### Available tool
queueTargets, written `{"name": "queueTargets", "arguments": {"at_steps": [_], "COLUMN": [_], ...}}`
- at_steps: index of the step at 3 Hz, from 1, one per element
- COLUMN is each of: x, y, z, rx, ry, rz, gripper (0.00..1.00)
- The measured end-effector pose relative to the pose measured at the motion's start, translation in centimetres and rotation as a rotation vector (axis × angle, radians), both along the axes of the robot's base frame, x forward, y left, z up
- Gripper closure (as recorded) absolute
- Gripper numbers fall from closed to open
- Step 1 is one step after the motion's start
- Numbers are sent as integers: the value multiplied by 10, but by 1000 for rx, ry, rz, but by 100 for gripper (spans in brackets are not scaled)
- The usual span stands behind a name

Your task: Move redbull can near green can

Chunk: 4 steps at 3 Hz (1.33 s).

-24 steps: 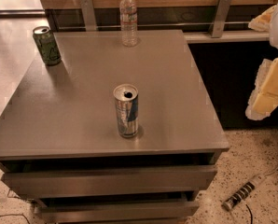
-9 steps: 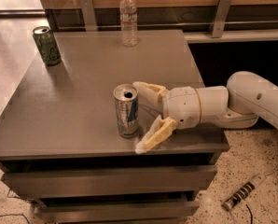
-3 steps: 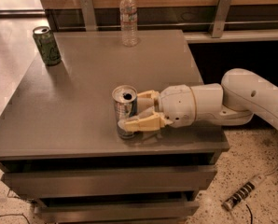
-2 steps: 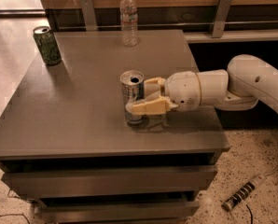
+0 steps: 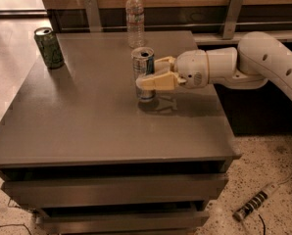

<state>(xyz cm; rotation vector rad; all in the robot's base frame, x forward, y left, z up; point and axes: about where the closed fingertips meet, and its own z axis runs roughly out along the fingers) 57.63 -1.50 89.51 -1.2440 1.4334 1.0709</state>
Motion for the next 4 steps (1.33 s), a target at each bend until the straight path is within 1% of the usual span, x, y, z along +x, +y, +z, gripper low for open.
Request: {"name": "queueTargets", "arguments": {"at_steps": [1,2,3,4], "x": [40,80,108,138], "y": [11,41,65,124], "z": [6,17,25,32], "rx": [6,3,-6,49], "ry": [-9,-20,-28,-63], "rz": [-43,-101,-147,-164], "gripper": [100,100,100,100]}}
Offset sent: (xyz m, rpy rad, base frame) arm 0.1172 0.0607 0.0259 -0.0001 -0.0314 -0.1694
